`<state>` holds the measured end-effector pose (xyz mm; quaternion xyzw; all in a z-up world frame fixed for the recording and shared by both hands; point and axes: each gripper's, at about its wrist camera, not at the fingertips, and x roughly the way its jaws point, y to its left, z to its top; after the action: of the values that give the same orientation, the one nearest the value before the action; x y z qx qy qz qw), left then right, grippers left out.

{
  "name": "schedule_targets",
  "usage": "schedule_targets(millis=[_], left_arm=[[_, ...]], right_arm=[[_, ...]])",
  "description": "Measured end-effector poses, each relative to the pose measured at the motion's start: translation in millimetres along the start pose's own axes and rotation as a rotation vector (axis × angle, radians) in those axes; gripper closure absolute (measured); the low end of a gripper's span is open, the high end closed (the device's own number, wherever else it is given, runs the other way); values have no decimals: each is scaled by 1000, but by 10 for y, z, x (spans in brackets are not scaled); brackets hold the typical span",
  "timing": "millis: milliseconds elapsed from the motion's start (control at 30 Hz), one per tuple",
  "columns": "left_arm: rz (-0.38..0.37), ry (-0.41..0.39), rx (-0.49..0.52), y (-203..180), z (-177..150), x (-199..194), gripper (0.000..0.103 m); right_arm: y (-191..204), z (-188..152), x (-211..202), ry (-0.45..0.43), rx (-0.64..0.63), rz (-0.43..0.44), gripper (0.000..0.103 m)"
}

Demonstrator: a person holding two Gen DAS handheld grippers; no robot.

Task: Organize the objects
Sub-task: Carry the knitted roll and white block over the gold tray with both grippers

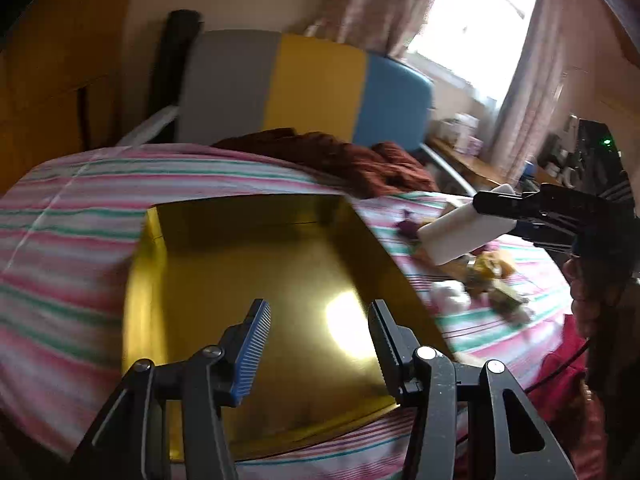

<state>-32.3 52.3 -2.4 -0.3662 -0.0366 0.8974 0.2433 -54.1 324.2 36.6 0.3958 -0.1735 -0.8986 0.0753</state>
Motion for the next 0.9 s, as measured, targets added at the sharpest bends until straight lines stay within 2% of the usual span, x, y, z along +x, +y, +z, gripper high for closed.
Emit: schedule_targets(millis=[100, 200, 433, 600, 700, 733, 800, 900], left_arm=[[-79, 14, 83, -129, -90, -82, 52], [-225, 96, 221, -458, -277, -39, 52], [-365, 152, 451, -1168, -461, 150, 49], [-408, 196, 654, -1659, -526, 405, 33], [-404, 294, 817, -1879, -555, 595, 26], [-401, 318, 850, -1912, -568, 631, 20], [-366, 374, 924, -1974, -621, 742, 16], [-298, 412, 975, -2008, -709, 904, 16]], right_arm=[[7, -50, 105, 18, 11, -11, 43], [-61, -103, 145, 38, 14, -30, 43], [-435, -196, -360, -16, 36, -110, 43], [-741, -309, -687, -45, 77, -136, 43], [-859, -380, -757, -50, 98, -137, 43], [-894, -401, -772, -52, 105, -135, 43], [-974, -436, -798, -61, 126, -122, 43], [-1071, -447, -824, -78, 160, -101, 43]])
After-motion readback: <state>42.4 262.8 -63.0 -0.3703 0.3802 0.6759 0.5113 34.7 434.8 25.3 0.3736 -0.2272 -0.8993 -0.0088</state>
